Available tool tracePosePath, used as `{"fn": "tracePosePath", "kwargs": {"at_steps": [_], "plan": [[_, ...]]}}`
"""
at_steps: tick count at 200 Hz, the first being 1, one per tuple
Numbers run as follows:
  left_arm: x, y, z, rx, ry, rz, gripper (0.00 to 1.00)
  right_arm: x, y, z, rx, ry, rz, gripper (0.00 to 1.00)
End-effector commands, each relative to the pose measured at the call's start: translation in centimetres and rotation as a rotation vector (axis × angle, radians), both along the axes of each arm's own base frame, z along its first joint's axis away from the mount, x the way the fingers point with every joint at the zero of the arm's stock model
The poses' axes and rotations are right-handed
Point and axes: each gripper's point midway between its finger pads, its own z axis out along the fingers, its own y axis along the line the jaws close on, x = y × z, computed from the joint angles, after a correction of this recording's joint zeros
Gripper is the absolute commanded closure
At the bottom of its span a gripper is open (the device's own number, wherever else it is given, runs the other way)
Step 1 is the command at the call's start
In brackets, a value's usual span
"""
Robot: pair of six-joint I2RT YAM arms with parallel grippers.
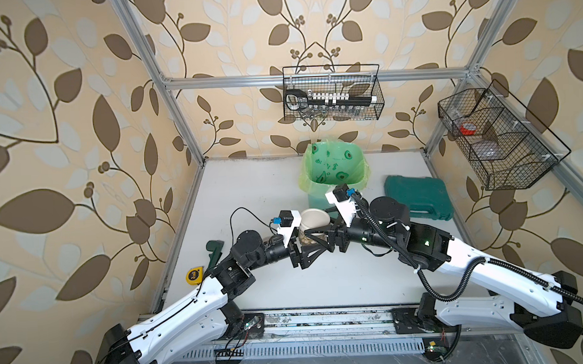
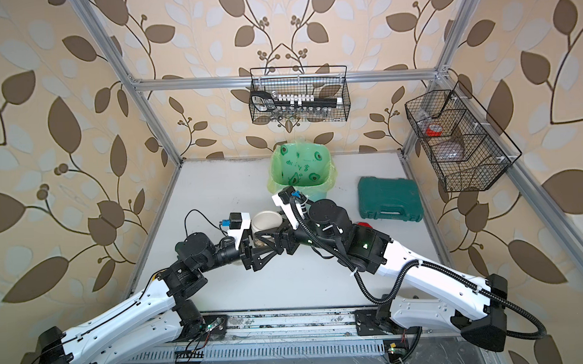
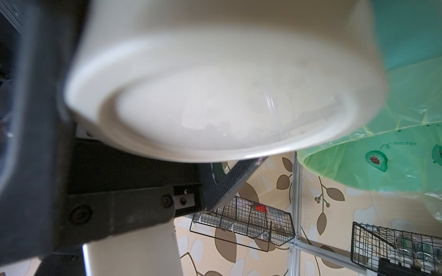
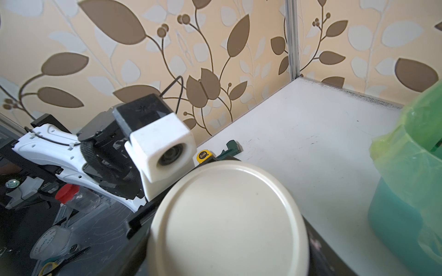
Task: Empty moldy peanuts from jars
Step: Unscrew the lid from the jar, then place the lid at the center of the board.
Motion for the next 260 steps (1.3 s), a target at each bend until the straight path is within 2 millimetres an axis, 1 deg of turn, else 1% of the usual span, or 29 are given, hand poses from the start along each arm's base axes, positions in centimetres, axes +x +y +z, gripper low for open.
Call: {"fn": "tracePosePath", "kwargs": {"at_steps": [1, 36, 52, 77, 95, 124, 153, 173, 200, 218, 243, 260], "plan": [[-0.2, 0.3, 3.6, -0.073, -0.083, 0.006, 1.0, -1.3, -0.9, 3.5, 0.104, -0.055, 0.038, 0.5], [-0.5, 0.1, 3.4, -0.056, -0.081, -0.021, 1.0, -2.9, -1.7, 5.0, 0.149, -0.053, 0.125, 0.51], [-0.6, -0.2, 3.3, -0.047, -0.078, -0.035, 1.0, -3.3, -2.0, 5.6, 0.163, -0.047, 0.161, 0.51], [-0.5, -0.3, 3.2, -0.043, -0.07, -0.037, 1.0, -2.8, -3.0, 5.4, 0.146, -0.046, 0.128, 0.52], [-0.2, 0.1, 3.1, -0.033, -0.072, -0.005, 1.0, -1.9, -4.4, 4.8, 0.125, -0.051, 0.046, 0.51], [0.5, 1.1, 3.0, -0.029, -0.088, 0.078, 1.0, -0.4, -7.1, 3.0, 0.065, -0.042, -0.115, 0.51], [1.6, 2.1, 2.2, -0.006, -0.104, 0.17, 1.0, 0.3, -9.8, 0.4, 0.028, -0.015, -0.244, 0.51], [2.3, 2.2, 1.8, 0.014, -0.106, 0.202, 1.0, 0.3, -11.9, -1.4, 0.03, -0.001, -0.329, 0.53], [2.5, 2.2, 1.5, 0.017, -0.104, 0.213, 1.0, 0.3, -15.1, -2.8, 0.037, 0.0, -0.444, 0.57], [2.7, 2.3, 1.3, 0.022, -0.104, 0.224, 1.0, 0.0, -16.7, -3.8, 0.037, 0.012, -0.494, 0.58], [3.0, 2.5, 0.5, 0.046, -0.097, 0.244, 1.0, -0.3, -18.7, -6.4, 0.02, 0.04, -0.562, 0.58], [3.0, 2.6, -0.1, 0.064, -0.084, 0.251, 1.0, -0.3, -20.0, -7.8, 0.023, 0.044, -0.617, 0.61]]}}
